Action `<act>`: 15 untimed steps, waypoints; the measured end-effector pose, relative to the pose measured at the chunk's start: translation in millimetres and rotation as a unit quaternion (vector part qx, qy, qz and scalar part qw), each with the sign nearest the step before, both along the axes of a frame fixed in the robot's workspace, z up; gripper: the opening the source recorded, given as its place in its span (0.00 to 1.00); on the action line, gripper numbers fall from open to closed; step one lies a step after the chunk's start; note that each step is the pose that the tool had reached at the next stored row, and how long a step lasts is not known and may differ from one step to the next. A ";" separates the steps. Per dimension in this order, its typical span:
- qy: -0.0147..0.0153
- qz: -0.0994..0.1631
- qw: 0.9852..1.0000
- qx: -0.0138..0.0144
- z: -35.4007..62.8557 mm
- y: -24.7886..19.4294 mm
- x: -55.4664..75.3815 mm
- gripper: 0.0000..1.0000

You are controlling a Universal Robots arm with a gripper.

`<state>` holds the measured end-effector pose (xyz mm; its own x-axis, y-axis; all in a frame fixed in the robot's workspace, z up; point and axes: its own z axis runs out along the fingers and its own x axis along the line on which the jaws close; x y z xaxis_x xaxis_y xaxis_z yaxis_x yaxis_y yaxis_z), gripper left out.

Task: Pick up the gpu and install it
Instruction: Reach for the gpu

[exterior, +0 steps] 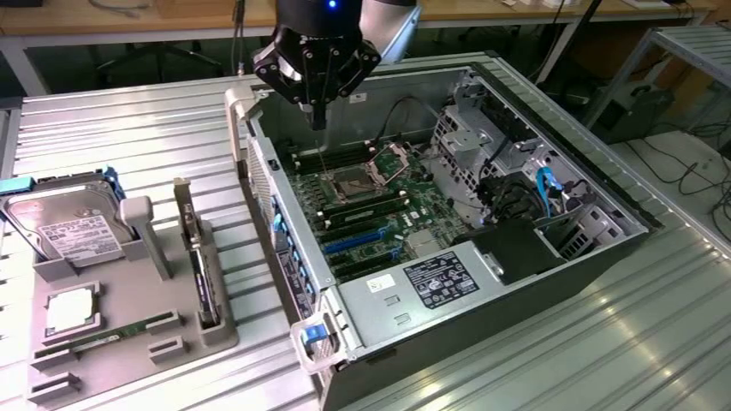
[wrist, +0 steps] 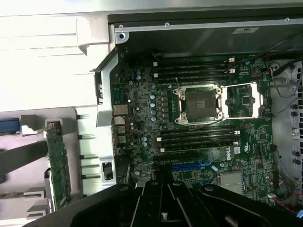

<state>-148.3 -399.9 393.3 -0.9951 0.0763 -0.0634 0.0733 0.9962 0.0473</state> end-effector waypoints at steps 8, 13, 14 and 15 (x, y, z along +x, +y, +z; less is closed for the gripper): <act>0.000 0.000 1.000 0.000 0.0 -0.1 -6.5 0.11; 0.000 0.000 1.000 0.000 0.0 -0.2 -11.6 0.11; 0.000 0.000 1.000 0.000 0.0 -0.2 -12.5 0.11; 0.000 0.000 1.000 0.000 0.0 -0.2 -13.4 0.11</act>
<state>-161.6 -400.2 393.3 -0.9950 0.0762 -0.0642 0.0733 0.9962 0.0474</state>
